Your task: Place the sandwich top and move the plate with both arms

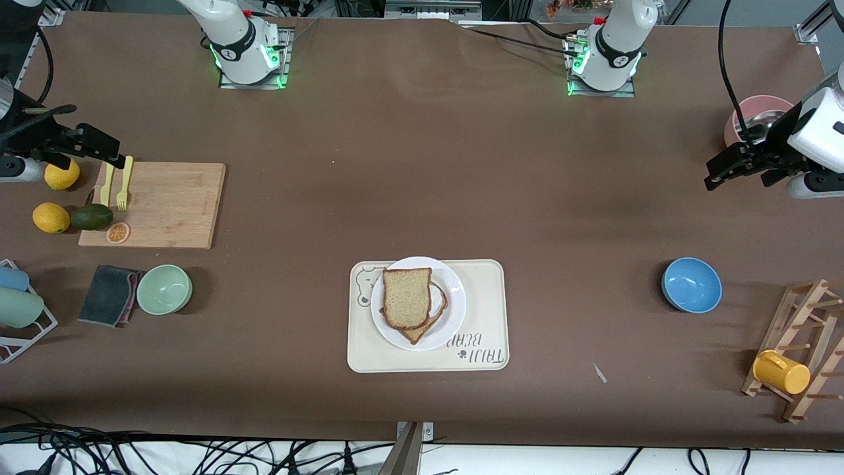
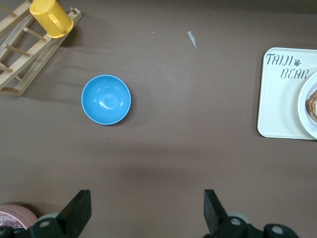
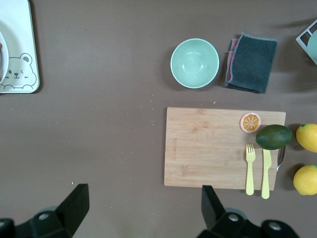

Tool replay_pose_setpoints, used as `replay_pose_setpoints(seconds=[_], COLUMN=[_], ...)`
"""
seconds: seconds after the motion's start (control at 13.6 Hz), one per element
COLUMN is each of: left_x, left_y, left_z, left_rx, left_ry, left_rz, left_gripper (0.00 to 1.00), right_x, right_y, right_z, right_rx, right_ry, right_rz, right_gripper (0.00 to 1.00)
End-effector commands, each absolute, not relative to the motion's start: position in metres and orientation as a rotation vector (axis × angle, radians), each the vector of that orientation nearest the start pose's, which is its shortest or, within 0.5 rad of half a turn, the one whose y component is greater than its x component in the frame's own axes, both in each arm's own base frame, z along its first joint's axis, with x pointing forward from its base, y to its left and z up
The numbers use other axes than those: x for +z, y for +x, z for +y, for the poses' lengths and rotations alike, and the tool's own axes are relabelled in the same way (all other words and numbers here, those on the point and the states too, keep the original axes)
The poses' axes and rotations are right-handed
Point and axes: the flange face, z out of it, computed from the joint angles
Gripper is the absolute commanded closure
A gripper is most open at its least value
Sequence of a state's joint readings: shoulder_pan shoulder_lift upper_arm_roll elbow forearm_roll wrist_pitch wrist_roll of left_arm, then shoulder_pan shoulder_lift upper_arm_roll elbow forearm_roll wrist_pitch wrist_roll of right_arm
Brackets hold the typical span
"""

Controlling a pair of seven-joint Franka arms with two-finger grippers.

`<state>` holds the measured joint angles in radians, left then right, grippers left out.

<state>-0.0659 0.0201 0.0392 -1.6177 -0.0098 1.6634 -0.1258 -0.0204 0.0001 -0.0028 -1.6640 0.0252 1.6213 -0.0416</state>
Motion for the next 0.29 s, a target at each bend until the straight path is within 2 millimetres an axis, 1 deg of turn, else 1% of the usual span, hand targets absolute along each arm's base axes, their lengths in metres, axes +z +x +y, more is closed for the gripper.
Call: replay_pose_setpoints(seconds=[0.0,0.22], left_x=[0.6042,0.6038], left_y=[0.5630,0.5633], left_z=[-0.0163,-0.0171], left_rx=[-0.051,-0.053], left_ry=[-3.165,-3.165], left_rz=[-0.129,-0.134], left_gripper=[0.00,0.00], right_x=[0.5919,0.5928], right_y=[0.5517,0.5513], right_z=[-0.0034,-0.0017], right_rx=[0.060,0.058], right_ry=[-3.140,-3.140], right_rz=[-0.058,-0.060], right_gripper=[0.00,0.00])
